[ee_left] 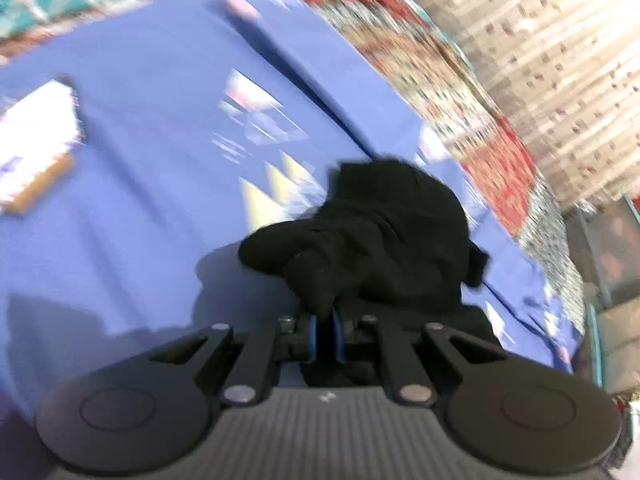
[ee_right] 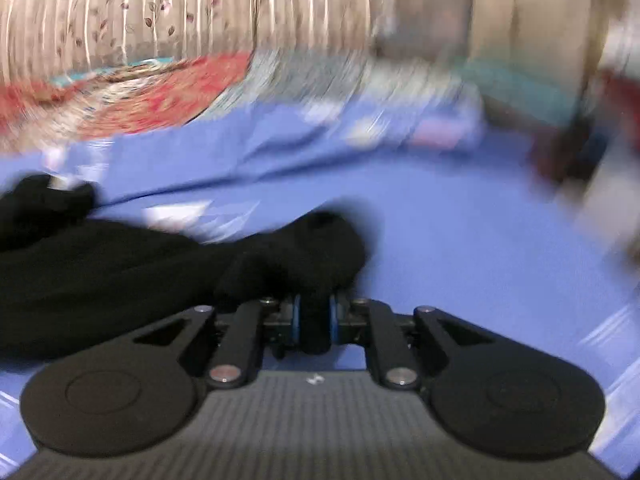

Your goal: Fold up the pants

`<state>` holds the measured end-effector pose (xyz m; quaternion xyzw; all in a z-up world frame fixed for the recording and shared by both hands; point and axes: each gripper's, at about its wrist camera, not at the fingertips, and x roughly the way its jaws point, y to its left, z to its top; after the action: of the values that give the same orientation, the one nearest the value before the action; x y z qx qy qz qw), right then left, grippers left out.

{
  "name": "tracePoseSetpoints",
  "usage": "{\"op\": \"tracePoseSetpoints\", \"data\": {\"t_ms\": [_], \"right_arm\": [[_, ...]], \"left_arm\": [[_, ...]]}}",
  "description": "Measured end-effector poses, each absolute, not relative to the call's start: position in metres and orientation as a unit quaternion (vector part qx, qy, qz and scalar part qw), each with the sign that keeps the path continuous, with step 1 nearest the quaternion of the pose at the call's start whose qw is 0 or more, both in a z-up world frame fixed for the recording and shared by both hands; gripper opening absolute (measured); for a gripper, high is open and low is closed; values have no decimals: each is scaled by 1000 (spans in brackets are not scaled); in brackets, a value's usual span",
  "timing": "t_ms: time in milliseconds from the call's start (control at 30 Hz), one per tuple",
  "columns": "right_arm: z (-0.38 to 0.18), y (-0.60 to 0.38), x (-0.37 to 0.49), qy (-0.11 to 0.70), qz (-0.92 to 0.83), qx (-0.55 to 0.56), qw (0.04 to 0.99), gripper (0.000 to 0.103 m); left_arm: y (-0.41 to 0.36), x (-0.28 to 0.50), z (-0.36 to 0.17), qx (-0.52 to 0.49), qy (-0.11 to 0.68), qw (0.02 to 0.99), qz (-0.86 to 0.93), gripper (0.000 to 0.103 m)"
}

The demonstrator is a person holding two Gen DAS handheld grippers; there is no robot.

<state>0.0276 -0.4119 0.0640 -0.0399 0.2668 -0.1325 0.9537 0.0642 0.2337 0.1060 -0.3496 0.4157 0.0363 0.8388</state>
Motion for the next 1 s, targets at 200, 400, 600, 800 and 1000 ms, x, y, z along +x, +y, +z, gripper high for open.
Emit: {"op": "tracePoseSetpoints", "data": {"t_ms": [200, 400, 600, 800, 1000], "right_arm": [[51, -470, -25, 241, -283, -317, 873, 78], [30, -494, -65, 353, -256, -268, 859, 84], [26, -501, -92, 381, -266, -295, 835, 75], [112, -536, -95, 327, -235, 99, 910, 52], [104, -530, -16, 372, -218, 278, 858, 71]], "left_arm": [[254, 25, 93, -324, 447, 830, 83, 7], [247, 9, 52, -336, 481, 804, 93, 8], [249, 3, 49, -341, 480, 804, 87, 8], [247, 7, 47, -337, 479, 806, 81, 8], [249, 3, 47, -351, 470, 807, 71, 8]]}}
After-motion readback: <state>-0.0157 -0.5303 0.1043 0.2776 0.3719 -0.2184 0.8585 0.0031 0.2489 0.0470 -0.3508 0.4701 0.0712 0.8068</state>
